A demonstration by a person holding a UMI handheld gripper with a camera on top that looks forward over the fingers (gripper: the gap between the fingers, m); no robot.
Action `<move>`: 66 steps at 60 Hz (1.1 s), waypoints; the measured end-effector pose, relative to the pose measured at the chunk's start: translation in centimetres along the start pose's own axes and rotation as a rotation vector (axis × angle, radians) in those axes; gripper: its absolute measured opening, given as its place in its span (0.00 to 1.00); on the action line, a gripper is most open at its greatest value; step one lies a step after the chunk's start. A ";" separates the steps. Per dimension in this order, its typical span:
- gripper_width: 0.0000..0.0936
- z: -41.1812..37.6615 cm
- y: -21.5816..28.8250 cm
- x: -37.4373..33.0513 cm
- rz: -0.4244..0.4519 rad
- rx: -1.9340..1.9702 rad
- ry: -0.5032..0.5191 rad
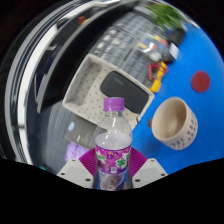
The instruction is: Pour water
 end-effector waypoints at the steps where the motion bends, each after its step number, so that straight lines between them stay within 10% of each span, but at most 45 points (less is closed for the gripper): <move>1: 0.42 0.0 0.1 0.0 0.001 0.045 0.006; 37: 0.42 1.6 2.0 -0.3 -0.080 0.866 0.087; 66: 0.42 -1.4 14.4 -4.0 0.030 -0.411 0.028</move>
Point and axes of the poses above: the point between the fingertips, and its own axes, seen from behind it with the camera up: z to the right, y up, x forward, the way the camera looks, the point moved 9 cm from there along -x, backward, against the way the camera looks, and after that the axes turned 7 degrees about -x, right-handed, at the moved point
